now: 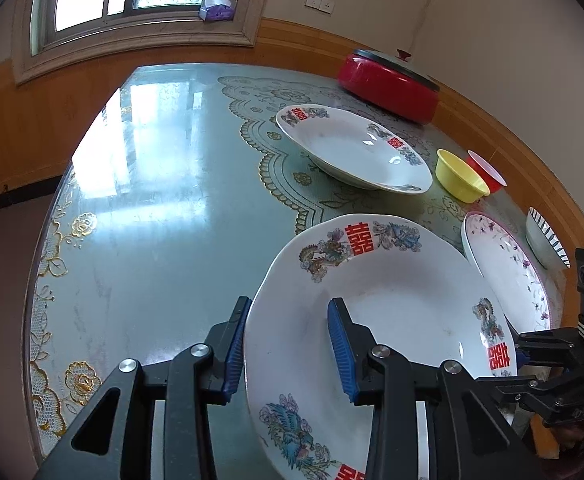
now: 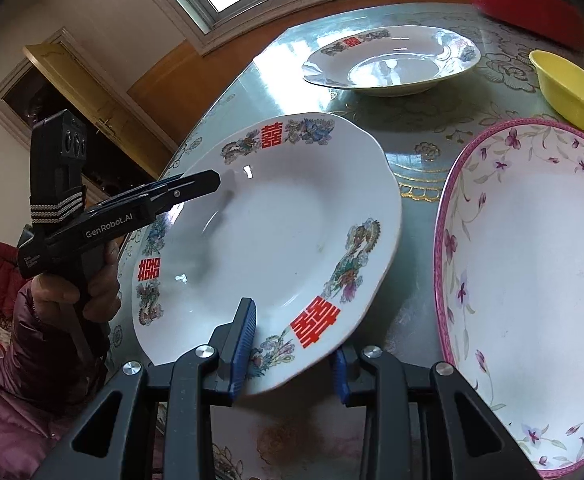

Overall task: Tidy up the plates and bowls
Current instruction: 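Lift the double-happiness plate with the left gripper and lower it onto the floral plate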

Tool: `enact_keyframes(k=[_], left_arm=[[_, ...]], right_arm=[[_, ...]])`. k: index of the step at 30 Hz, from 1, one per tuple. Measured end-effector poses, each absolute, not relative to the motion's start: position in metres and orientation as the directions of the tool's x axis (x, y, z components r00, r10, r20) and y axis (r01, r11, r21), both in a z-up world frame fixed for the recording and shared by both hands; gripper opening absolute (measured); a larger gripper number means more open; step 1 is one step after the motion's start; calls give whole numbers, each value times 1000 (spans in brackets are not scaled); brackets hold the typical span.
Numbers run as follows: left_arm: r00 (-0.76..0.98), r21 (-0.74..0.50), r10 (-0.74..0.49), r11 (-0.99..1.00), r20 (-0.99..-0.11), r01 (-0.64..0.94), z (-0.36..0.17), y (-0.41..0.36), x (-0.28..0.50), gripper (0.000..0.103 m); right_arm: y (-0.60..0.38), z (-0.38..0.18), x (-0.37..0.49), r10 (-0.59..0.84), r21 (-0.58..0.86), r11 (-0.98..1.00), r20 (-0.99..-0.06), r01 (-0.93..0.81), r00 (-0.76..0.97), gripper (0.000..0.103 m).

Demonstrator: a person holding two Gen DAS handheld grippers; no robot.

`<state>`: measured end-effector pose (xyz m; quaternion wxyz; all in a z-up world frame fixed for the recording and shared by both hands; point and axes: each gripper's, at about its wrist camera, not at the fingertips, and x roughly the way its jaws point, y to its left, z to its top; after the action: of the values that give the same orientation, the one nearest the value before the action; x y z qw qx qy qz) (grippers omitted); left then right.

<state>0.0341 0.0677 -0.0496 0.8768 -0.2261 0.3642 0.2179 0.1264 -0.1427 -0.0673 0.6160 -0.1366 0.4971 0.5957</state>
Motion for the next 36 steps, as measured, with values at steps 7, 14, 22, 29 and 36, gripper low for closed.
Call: enact_keyframes(k=[7, 14, 22, 29, 36], left_arm=[[633, -220, 245, 797, -734, -563, -51, 60, 27, 32], [647, -247, 202, 809, -735, -533, -54, 39, 28, 31], [663, -270, 192, 805, -724, -528, -47, 29, 30, 30], [670, -256, 214, 808, -711, -530, -32, 25, 37, 30], [687, -226, 218, 840, -693, -494, -13, 12, 65, 30]], right_arm=[[-153, -61, 122, 603, 360, 257, -785, -897, -142, 32], [-161, -56, 127, 607, 310, 274, -790, -910, -87, 29], [-170, -48, 132, 622, 275, 288, -782, -917, -39, 28], [-179, -36, 136, 649, 271, 293, -760, -917, -17, 28], [-195, -19, 154, 673, 257, 336, -739, -906, 40, 28]])
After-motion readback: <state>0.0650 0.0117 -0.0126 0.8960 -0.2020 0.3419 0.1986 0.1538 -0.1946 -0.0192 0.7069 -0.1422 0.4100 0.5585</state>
